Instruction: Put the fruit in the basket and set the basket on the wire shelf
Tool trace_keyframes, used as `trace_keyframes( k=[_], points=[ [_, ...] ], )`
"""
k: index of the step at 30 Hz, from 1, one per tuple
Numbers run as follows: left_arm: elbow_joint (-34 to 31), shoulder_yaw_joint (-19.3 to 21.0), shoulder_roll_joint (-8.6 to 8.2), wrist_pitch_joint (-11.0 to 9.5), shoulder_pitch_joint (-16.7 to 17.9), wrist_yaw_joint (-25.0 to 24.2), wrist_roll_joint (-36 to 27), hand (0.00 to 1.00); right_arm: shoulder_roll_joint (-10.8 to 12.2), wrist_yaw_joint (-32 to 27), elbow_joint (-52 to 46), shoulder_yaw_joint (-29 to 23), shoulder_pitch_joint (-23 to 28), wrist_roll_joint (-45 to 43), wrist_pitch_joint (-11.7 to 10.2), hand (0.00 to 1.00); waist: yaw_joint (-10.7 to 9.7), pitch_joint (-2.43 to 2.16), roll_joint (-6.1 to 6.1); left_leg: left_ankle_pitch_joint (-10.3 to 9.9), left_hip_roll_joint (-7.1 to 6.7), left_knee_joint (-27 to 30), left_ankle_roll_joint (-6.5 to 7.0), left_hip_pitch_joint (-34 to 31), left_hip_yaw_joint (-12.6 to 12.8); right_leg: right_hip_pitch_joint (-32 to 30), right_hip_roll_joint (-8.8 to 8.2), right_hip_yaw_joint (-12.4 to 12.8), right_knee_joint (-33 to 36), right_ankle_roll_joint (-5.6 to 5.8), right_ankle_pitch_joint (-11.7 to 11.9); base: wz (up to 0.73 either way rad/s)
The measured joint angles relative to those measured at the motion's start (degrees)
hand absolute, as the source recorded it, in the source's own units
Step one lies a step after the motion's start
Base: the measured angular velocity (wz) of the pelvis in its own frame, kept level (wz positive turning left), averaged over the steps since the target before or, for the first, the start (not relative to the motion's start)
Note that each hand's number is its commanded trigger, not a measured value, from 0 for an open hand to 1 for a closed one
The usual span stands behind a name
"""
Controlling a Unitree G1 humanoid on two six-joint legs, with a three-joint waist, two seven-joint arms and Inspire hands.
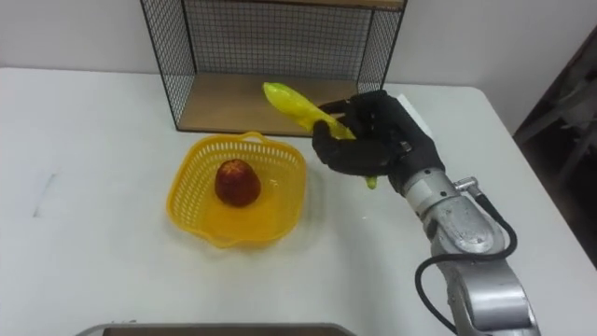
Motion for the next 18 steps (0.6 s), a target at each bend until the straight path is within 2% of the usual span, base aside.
trace_keyframes(
  k=[5, 8, 13, 18],
  points=[
    [0.00, -0.92, -0.05, 0.05, -0.52, -1.04, 0.04, 0.00, -0.01, 0.66, -1.10, 2.57, -0.02, -6.83, -0.37, 1.00, 0.09, 0.07, 0.15, -0.01, 0.02, -0.05, 0.01, -0.50, 0.34, -0.67, 0.00, 0.41, 0.19, 0.01, 0.04, -0.03],
    [0.00, -1.67, -0.04, 0.08, -0.66, -1.20, 0.04, 0.00, -0.02, 1.77, -2.87, 5.83, -0.04, -12.91, -0.36, 1.00, 0.18, 0.10, 0.24, 0.02, 0.18, -0.21, 0.01, -0.55, 0.74, -1.36, 0.02, 0.73, 0.79, 0.02, 0.03, -0.07],
    [0.00, -3.65, 0.09, 0.13, -1.50, -0.87, -0.01, 0.00, 0.35, 3.40, -2.94, 10.26, -0.04, -18.52, -0.25, 1.00, 1.41, 0.14, -0.12, 0.02, 0.20, -0.23, 0.03, -0.68, 0.99, -1.55, 0.00, 0.83, 0.77, 0.02, 0.03, -0.01],
    [0.44, -3.87, 0.08, 0.12, -1.75, -0.78, -0.03, 0.00, 1.70, 4.95, -2.83, 11.25, -0.03, -19.66, 0.26, 1.00, 1.80, 0.35, -0.26, 0.02, 0.20, -0.15, 0.03, -0.67, 0.91, -1.36, 0.00, 0.65, 0.71, 0.02, 0.04, 0.00]
  ],
)
